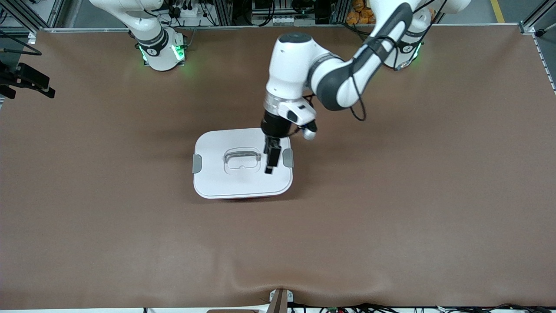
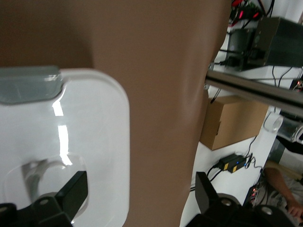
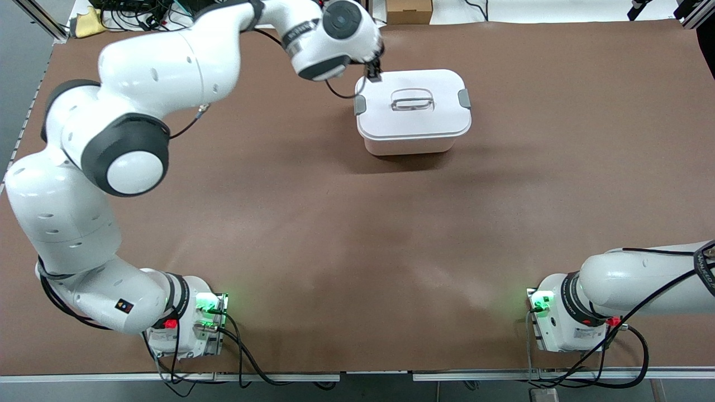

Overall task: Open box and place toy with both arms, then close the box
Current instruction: 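Open the left gripper and lift it off the lid handle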

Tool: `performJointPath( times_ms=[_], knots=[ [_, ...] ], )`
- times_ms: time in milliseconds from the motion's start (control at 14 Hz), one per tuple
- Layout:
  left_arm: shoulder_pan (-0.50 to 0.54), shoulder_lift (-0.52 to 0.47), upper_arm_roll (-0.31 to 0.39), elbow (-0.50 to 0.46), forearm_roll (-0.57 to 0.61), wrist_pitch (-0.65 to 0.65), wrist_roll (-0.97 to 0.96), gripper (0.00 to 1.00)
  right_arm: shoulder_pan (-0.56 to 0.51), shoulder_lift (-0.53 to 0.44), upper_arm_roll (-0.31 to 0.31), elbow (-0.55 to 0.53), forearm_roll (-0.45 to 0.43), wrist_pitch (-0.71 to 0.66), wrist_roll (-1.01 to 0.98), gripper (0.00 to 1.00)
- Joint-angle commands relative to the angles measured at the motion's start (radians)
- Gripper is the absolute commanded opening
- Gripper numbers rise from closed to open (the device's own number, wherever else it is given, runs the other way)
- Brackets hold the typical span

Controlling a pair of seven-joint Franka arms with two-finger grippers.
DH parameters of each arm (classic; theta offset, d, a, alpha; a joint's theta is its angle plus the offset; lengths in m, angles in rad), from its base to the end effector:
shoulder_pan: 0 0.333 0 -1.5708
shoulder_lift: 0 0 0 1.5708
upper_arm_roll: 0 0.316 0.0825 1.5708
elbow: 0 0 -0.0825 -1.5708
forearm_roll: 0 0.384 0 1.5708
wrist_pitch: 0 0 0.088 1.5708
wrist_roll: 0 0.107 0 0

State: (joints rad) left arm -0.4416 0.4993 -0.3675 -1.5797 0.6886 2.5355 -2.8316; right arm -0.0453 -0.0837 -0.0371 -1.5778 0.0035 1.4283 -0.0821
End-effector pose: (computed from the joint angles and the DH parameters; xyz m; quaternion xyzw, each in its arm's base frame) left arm 0.5248 -0.4961 0.4172 0.6524 0.6961 0.1135 0.2774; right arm 0.5114 -0.0427 0.6539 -0.9995 -0.0002 0.0325 0.0060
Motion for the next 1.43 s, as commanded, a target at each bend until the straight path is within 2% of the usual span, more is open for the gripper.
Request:
performJointPath(
  times_ms=[0,286,501,787,930,1145,1288,1360],
  knots=[
    [0.182,-0.057,-0.129,-0.054,0.034,0.000,-0.214,1.00,0.005,-0.008,-0.006,0.005,-0.003,-0.011,-0.005,1.00],
    [0.437,-0.057,-0.325,-0.052,0.011,-0.049,-0.033,1.00,0.005,-0.008,-0.006,0.004,-0.002,-0.011,-0.004,1.00],
    [0.565,-0.056,-0.390,-0.010,-0.041,-0.050,0.076,1.00,0.004,-0.008,-0.007,0.004,0.000,-0.011,-0.002,1.00],
    [0.626,-0.056,-0.409,-0.006,-0.096,-0.109,0.286,1.00,0.004,-0.008,-0.007,0.004,0.000,-0.011,-0.002,1.00],
    [0.690,-0.057,-0.422,-0.006,-0.164,-0.113,0.395,1.00,0.004,-0.008,-0.007,0.004,0.000,-0.011,-0.002,1.00],
    [0.806,-0.056,-0.494,-0.011,-0.231,-0.181,0.570,1.00,0.004,-0.008,-0.007,0.004,0.000,-0.011,-0.002,1.00],
    [0.822,-0.077,-0.492,-0.011,-0.311,-0.210,0.686,1.00,0.004,-0.008,-0.009,0.004,0.000,-0.011,-0.002,1.00],
    [0.814,-0.105,-0.464,-0.016,-0.372,-0.234,0.772,1.00,0.002,-0.008,-0.007,0.004,0.000,-0.011,-0.002,1.00]
  ],
)
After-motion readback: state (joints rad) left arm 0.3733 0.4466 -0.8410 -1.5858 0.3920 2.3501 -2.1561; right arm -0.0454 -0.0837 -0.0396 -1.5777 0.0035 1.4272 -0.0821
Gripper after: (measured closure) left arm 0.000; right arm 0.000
